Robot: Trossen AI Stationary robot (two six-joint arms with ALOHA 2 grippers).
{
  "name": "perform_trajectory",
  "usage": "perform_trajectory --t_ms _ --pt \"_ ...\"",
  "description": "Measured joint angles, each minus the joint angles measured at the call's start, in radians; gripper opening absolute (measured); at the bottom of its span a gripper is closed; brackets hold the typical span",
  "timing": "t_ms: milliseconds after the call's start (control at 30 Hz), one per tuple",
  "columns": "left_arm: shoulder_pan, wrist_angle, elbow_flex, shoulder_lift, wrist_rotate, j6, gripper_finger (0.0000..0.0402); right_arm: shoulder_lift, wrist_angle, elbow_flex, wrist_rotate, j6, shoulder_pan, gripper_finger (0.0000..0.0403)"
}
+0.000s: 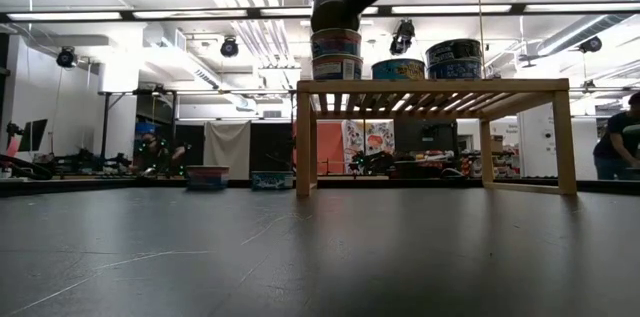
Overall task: Stack canned seafood by type on shelf
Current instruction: Stack the blue-pink tuna can on top of the blue-pink tuna can on the shelf
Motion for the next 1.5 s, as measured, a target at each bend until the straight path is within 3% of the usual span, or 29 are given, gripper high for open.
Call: perform_trajectory --t_ms 533,1500 --pt "0.000 0.000 0.000 0.000 -0.001 0.000 0.0361 0.000 -0.023 0.000 -0.005 0.053 -0.003 0.0324" --pt "0.000 0.000 0.000 0.000 -0.001 0.000 0.0361 -0.001 -0.114 0.043 -0.010 0.184 -0.027 0.0354"
